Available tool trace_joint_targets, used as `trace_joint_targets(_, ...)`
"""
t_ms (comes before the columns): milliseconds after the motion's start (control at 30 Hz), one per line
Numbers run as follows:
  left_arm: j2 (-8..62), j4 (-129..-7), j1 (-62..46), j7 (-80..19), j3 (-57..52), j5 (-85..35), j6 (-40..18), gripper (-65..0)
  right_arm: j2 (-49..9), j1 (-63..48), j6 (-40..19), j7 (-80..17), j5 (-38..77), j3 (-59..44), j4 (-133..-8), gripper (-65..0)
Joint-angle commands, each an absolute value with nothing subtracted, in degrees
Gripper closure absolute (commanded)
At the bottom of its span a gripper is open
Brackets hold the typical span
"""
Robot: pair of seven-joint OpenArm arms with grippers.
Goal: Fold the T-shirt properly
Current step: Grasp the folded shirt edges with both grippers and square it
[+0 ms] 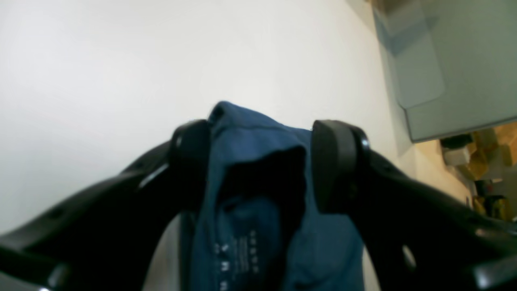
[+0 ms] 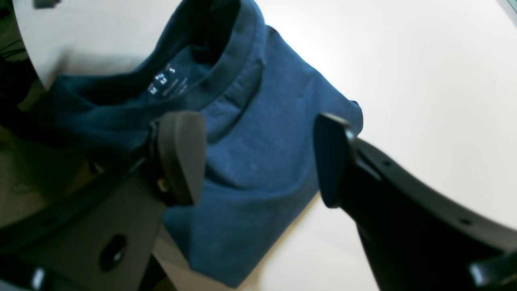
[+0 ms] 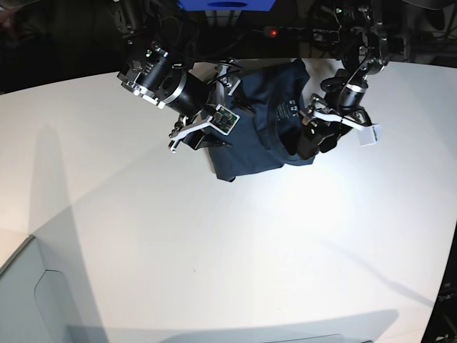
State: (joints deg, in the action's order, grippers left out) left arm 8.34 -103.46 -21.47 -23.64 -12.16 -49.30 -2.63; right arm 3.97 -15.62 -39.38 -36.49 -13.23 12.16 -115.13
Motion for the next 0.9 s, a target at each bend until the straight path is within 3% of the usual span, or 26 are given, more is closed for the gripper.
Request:
trace_joint_targets(0,8.7,-103.4,-21.2,-22.7,-12.3,-49.9,-3.2,-37.9,4.4,-15.3,-40.0,-35.0,-12.0,12.3,-116.0,-37.7)
trace_joint_targets(100,8.8,-101.9,-21.2,-22.8,-12.4,-49.9,-3.2,-34.2,4.4,-15.3,-40.0,-35.0,-12.2,12.3,-116.0,-37.7)
trace_joint_targets(233,10.3,-99.1,-18.8,-22.7,-12.3,-49.9,-3.2,-13.6,4.4,-15.3,-40.0,-35.0,-12.2,12.3,-115.3,-37.7)
trace_joint_targets(433,10.3,-96.0,-15.8,-22.7,-12.5,-49.9,-3.2,0.0,4.4,-15.3,-40.0,-35.0,-12.2,12.3,-113.9,-37.7)
trace_joint_targets(767,12.0,-95.6,-16.2,-22.7,-12.6,-49.9,-2.9,0.0,4.6,-14.0,-40.0,-34.5,-12.2,12.3,-108.8,-37.5)
trace_joint_targets(867,13.3,-95.5,-16.2,-22.7,-12.6,-49.9,-3.1,0.0,4.4,-12.3,-40.0,-34.5,-12.2,12.3,-104.7,-34.0)
